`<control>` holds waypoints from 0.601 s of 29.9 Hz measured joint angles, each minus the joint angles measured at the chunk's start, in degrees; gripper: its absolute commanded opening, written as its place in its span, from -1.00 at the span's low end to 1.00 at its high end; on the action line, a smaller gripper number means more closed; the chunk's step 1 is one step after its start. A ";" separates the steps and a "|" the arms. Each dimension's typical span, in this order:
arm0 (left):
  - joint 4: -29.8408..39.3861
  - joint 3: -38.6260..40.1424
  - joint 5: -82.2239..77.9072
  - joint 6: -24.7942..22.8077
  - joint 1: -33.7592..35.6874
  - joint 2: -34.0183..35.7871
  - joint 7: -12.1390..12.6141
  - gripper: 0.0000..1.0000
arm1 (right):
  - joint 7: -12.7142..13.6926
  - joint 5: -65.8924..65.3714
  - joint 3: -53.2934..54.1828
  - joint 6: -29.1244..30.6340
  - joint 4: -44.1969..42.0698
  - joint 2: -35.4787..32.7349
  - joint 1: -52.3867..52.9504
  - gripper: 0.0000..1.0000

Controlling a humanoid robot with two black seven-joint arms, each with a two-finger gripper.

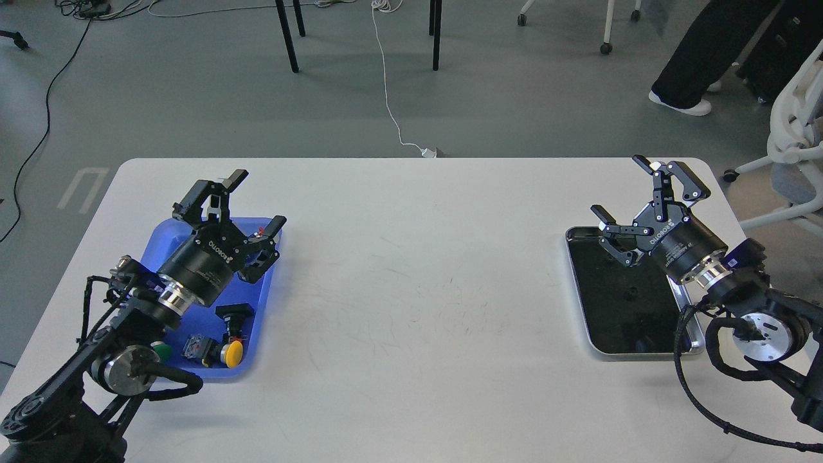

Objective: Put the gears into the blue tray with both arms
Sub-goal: 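Move the right gripper over the dark metal tray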

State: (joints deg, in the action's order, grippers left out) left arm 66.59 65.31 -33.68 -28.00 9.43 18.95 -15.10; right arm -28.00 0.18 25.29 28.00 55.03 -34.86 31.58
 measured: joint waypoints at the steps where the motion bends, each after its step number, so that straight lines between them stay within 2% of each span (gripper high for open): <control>1: 0.00 0.00 0.00 0.00 -0.06 0.25 -0.18 0.96 | 0.00 0.00 0.01 0.00 -0.04 0.02 -0.01 0.99; 6: 0.00 -0.01 0.25 0.00 -0.73 1.02 -3.31 0.96 | 0.00 -0.02 0.03 0.00 -0.19 0.41 -0.03 0.99; 11: -1.65 -0.45 1.09 0.00 -0.54 1.05 -4.31 0.96 | 0.02 -2.26 -0.15 0.00 0.18 -1.25 2.10 0.99; 18: -2.22 -0.99 0.18 0.00 0.66 2.13 -5.35 0.96 | 0.02 -25.30 -1.08 0.01 3.20 -8.72 10.15 0.99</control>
State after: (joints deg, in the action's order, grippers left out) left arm 64.36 64.32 -33.50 -28.00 10.08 21.08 -20.45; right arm -27.98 -25.12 24.22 28.02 58.23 -43.57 41.73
